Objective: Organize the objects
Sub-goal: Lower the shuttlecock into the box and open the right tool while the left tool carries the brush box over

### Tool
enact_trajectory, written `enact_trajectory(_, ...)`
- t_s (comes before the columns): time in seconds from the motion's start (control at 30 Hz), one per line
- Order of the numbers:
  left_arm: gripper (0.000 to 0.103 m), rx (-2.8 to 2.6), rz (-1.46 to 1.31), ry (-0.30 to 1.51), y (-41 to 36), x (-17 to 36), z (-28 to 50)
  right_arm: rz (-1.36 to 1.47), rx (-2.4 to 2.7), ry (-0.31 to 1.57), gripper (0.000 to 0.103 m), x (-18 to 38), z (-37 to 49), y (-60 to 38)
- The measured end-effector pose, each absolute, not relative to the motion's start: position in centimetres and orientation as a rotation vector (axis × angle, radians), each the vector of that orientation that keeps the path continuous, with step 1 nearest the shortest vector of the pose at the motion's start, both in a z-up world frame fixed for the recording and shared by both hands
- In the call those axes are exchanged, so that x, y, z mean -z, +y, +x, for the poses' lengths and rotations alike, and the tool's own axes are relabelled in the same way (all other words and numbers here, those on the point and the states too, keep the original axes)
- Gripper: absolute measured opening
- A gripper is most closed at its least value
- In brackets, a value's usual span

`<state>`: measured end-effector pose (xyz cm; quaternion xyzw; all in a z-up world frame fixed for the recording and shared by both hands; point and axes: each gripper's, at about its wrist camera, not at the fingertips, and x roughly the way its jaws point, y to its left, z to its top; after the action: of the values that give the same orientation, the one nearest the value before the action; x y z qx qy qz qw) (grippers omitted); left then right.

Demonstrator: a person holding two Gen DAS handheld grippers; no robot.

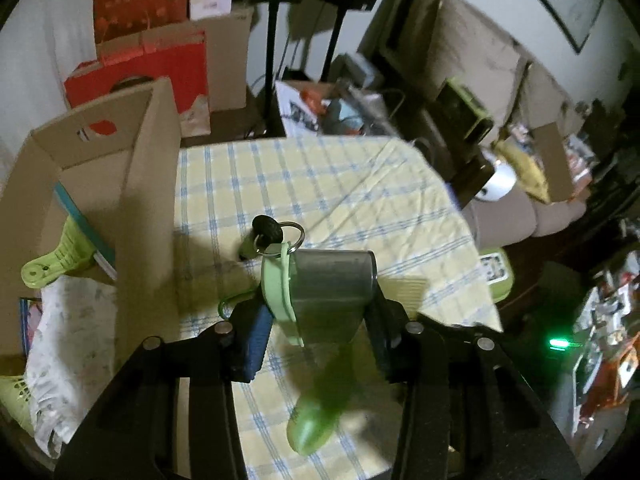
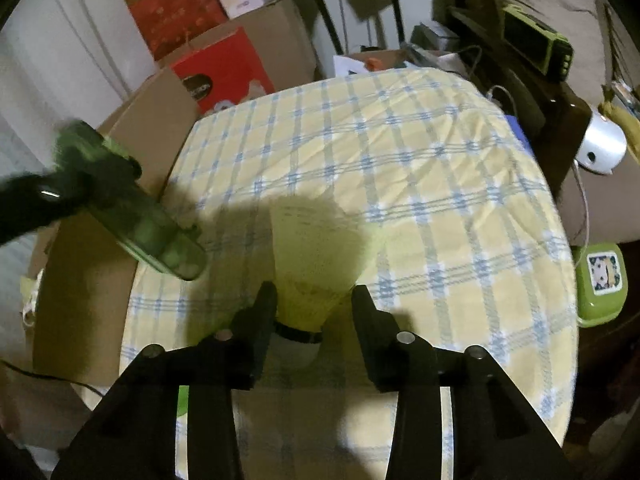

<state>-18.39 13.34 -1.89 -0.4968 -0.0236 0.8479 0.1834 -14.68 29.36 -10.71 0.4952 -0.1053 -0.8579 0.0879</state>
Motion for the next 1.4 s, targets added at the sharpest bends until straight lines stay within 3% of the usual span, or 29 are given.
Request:
enact_trajectory(0.23, 0.040, -2.389, -1.327, -0.143, 11.4, -1.3, -17.3, 1.429, 2.580, -0.345, 0.029, 9.7, -14.3, 29.8)
enact_trajectory(0.67, 0.040, -2.510, -1.254, -0.228, 5.0, -5.7, -16.7, 1.220, 2.581, -0.259, 0.029, 1.3, -14.0, 26.3)
enact_trajectory(1.13, 0.040, -2.631, -1.267, -0.230, -1.3, -6.0, -14.7, 1.118, 2.479, -0.173, 0.029, -2.0, -13.4, 18.4)
enact_trajectory(1.4, 0.040, -2.718, -1.272, -0.143, -3.0, -5.2, -13.4, 1.098, 2.432, -0.148, 0.029, -2.4, -13.4, 14.4)
